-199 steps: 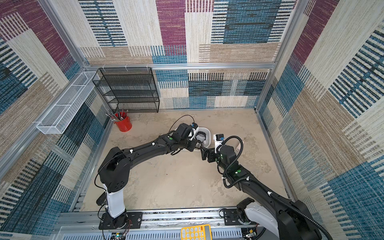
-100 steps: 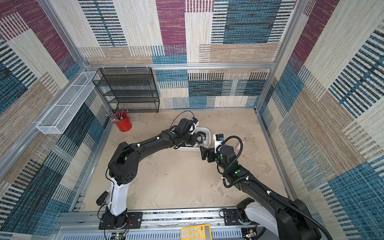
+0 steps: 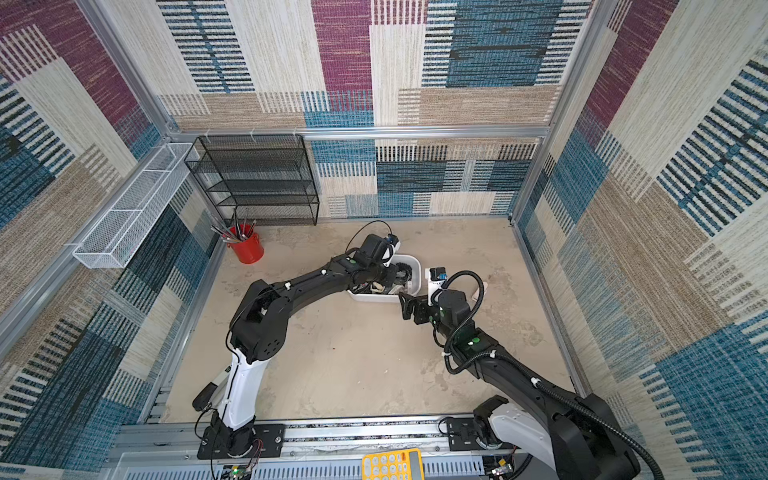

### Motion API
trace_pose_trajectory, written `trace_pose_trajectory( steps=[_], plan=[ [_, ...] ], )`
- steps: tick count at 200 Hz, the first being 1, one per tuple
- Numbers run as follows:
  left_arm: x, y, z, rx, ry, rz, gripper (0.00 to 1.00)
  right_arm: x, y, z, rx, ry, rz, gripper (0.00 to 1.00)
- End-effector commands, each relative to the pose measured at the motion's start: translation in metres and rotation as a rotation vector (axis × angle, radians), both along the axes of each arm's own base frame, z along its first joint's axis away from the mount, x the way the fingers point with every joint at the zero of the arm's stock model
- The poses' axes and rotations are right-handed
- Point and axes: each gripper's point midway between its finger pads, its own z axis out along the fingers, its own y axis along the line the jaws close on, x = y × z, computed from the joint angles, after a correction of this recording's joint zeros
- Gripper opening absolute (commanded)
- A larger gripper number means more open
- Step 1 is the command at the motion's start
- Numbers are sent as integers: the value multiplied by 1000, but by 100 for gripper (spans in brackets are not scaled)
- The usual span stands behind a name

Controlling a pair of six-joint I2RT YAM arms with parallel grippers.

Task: Put the watch into the storage box
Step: Place the storage box down, then reset both arms

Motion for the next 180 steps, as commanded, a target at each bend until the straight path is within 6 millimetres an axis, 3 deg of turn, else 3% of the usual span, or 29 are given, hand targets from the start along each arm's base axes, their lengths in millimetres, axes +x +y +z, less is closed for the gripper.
trace_pose_trajectory(
  steps=[1, 33, 59, 93, 117, 151, 180],
  plan=[
    [-2, -1, 13, -43, 3, 2, 44, 5, 3, 12, 28, -32, -1, 99],
    [-5, 0, 26, -100, -4, 0, 80, 7, 5, 14, 28, -35, 4, 100],
    [-8, 1, 33, -137, -18, -2, 97, 8, 6, 14, 29, -35, 6, 100],
    [-10, 3, 39, -175, -27, -1, 99, 8, 6, 17, 32, -38, 5, 99],
    [-5, 15, 52, -193, -87, 36, 99, 8, 6, 22, 39, -51, 6, 99],
    [-9, 52, 102, -255, -223, 98, 99, 12, 0, 33, 15, -75, -23, 100],
    [-35, 107, 153, -187, -412, 173, 99, 19, -28, 44, -49, -133, -171, 99]
  ],
)
